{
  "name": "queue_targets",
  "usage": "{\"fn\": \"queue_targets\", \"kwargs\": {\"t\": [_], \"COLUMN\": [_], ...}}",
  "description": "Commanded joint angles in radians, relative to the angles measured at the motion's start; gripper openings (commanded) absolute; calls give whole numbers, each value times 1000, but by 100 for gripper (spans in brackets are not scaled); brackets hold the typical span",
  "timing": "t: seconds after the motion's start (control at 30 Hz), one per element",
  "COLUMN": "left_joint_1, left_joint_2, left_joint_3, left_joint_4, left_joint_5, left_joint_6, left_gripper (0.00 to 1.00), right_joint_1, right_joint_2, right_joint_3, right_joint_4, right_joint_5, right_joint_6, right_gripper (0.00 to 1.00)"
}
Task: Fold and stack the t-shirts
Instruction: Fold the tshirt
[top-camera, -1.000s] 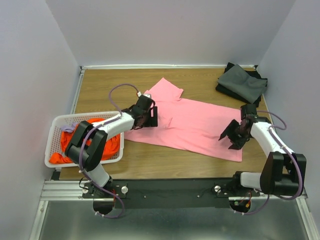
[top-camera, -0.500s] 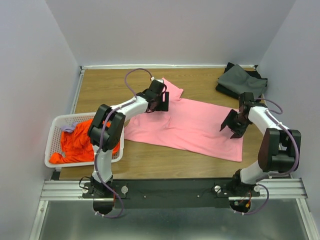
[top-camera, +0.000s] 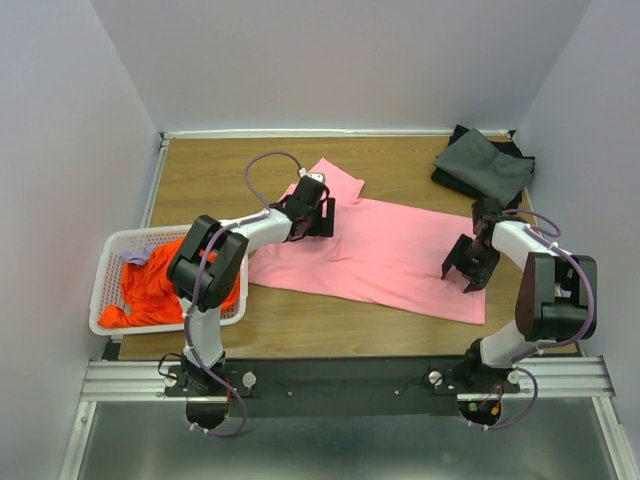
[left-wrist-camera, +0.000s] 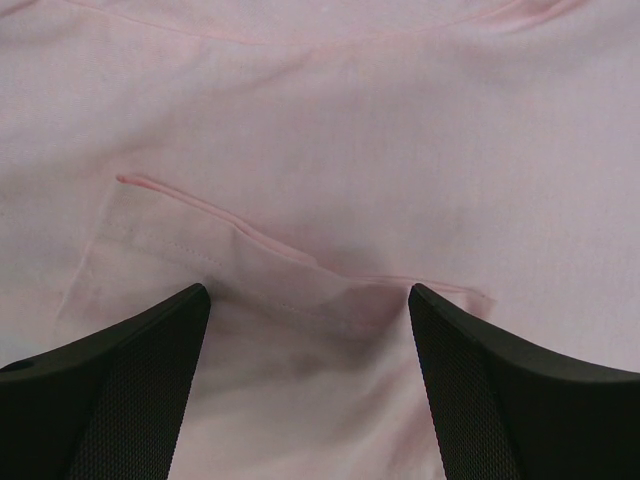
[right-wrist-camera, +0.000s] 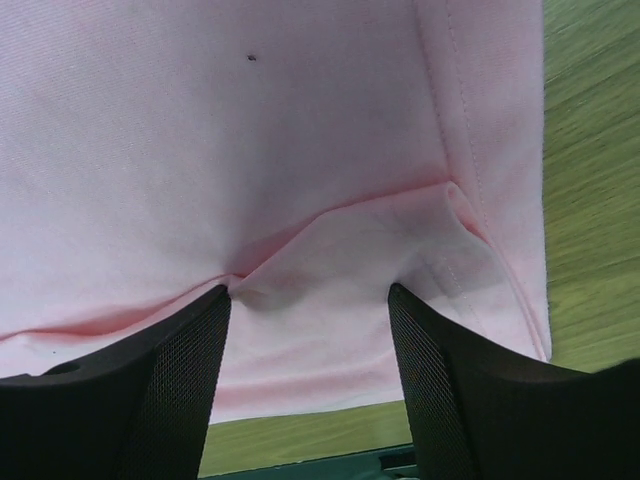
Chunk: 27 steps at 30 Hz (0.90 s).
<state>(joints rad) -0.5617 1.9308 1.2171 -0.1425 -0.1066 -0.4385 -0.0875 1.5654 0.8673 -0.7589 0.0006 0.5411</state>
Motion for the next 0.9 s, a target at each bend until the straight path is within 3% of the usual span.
{"fn": "queue_targets", "kwargs": {"t": [0.0,0.23,0.4,0.6,0.87], "left_joint_1": [-38,-58,-56,-47,23], "left_joint_2": [-15,-62,-101,-70,79], "left_joint_3": [-99,-148,-104,146,421], "left_joint_4": [-74,-94,-141,-232,-295], "left_joint_5": [7,4,-27,-50,-53], "left_joint_6": [-55,-100,-97,-63,-9], "left_gripper": [89,89,90,91,91], "right_joint_1": [2,-1,-1,-8,-54], "right_joint_2": [5,1,-34,-38,87], "right_joint_3": [-34,-30,7,136,305], "right_joint_4": [10,-6,-20,-31,-22], "right_joint_5": [76,75,55,42,59], "right_joint_6": [-6,-6,-13,-10,-49], "right_gripper": [72,73,73,74,73]}}
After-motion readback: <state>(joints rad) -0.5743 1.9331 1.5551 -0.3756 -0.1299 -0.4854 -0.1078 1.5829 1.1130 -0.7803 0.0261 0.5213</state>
